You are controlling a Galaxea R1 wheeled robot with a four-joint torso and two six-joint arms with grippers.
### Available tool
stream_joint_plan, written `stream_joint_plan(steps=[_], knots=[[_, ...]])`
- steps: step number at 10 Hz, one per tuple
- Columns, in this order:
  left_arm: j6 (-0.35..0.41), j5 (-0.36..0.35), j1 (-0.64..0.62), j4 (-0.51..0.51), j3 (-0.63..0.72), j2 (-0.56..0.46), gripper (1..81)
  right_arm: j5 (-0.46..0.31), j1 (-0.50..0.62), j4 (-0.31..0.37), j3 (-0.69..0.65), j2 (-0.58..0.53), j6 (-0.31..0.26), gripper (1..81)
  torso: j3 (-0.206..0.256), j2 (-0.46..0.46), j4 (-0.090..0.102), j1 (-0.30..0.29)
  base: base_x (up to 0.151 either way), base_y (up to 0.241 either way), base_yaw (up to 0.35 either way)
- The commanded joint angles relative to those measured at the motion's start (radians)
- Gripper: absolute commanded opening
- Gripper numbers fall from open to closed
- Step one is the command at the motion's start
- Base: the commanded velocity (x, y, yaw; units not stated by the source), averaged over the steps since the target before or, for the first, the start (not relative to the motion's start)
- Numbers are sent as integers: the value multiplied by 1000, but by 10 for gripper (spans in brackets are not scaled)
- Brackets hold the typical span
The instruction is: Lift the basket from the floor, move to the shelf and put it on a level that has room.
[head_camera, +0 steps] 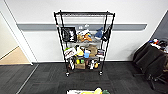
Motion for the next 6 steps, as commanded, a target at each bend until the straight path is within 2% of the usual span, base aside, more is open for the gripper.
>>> stream_joint_plan(steps=[1, 2, 3, 4, 5, 6], knots=[[4, 15, -129, -33, 46, -29, 10, -25, 117, 23, 44, -28, 10, 10, 90, 95, 0, -17, 0, 0, 0], [4, 12, -124, -32, 45, -26, 10, -25, 115, 23, 42, -28, 10, 10, 106, 28, 0, -5, 0, 0, 0], [4, 14, -124, -32, 45, -26, 10, -25, 114, 23, 41, -28, 8, 10, 43, 47, 0, -8, 0, 0, 0], [4, 12, -124, -32, 43, -24, 10, -25, 114, 23, 41, -28, 10, 10, 47, 56, 0, -9, 0, 0, 0], [6, 14, -124, -30, 43, -21, 10, -25, 114, 23, 41, -28, 10, 10, 56, 62, 0, -9, 0, 0, 0], [8, 17, -124, -29, 41, -21, 10, -25, 111, 23, 41, -28, 10, 10, 133, 62, 0, -9, 0, 0, 0]])
